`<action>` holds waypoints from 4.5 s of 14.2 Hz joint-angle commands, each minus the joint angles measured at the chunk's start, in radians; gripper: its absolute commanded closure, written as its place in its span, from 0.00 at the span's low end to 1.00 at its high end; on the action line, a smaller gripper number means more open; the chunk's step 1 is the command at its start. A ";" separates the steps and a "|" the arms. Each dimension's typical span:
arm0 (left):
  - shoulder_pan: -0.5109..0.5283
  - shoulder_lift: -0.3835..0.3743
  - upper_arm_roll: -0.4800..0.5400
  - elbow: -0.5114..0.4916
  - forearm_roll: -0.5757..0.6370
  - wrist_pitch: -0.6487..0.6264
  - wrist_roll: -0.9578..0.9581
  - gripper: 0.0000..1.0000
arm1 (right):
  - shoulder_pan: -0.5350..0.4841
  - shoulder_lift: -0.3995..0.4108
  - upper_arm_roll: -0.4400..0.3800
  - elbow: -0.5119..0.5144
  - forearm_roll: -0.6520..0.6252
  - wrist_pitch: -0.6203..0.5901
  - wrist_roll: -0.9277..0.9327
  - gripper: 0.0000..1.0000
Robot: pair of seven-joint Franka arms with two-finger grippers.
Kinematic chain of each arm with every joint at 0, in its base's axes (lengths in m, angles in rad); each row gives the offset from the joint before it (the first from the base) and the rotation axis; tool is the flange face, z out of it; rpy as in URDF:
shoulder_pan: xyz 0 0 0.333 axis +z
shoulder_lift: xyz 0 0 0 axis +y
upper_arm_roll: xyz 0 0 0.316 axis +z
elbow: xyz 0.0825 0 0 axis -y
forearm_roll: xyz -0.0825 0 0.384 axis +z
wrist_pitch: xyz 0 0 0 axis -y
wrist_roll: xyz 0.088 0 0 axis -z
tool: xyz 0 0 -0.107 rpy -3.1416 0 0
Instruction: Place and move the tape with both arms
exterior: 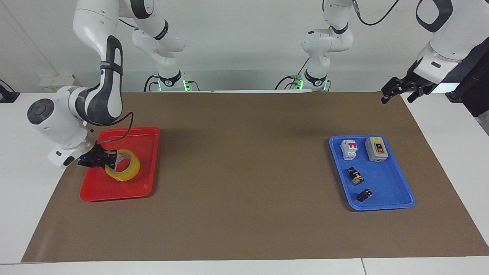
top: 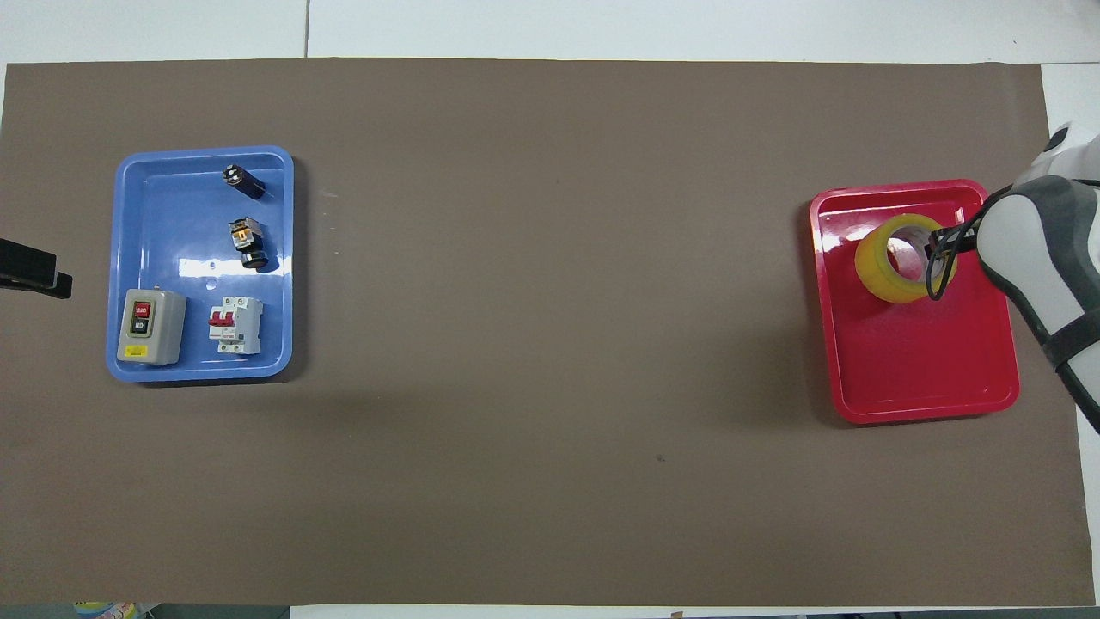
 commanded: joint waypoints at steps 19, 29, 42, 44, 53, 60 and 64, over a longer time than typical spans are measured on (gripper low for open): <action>0.000 -0.025 0.000 -0.026 -0.013 0.008 0.010 0.00 | 0.061 -0.140 0.024 0.013 -0.071 -0.092 -0.015 0.00; 0.000 -0.025 0.001 -0.026 -0.013 0.008 0.010 0.00 | 0.073 -0.269 0.012 0.382 -0.074 -0.666 0.176 0.00; 0.000 -0.025 0.001 -0.026 -0.013 0.008 0.010 0.00 | 0.013 -0.316 0.015 0.340 -0.088 -0.702 0.189 0.00; 0.000 -0.025 0.001 -0.026 -0.013 0.008 0.010 0.00 | 0.022 -0.319 0.021 0.339 -0.088 -0.708 0.191 0.00; 0.000 -0.025 0.001 -0.026 -0.013 0.008 0.010 0.00 | 0.018 -0.318 0.021 0.350 -0.087 -0.699 0.192 0.00; 0.000 -0.025 0.000 -0.026 -0.013 0.008 0.010 0.00 | 0.019 -0.318 0.041 0.350 -0.076 -0.696 0.189 0.00; 0.000 -0.025 0.000 -0.026 -0.013 0.008 0.010 0.00 | 0.021 -0.318 0.041 0.350 -0.076 -0.696 0.191 0.00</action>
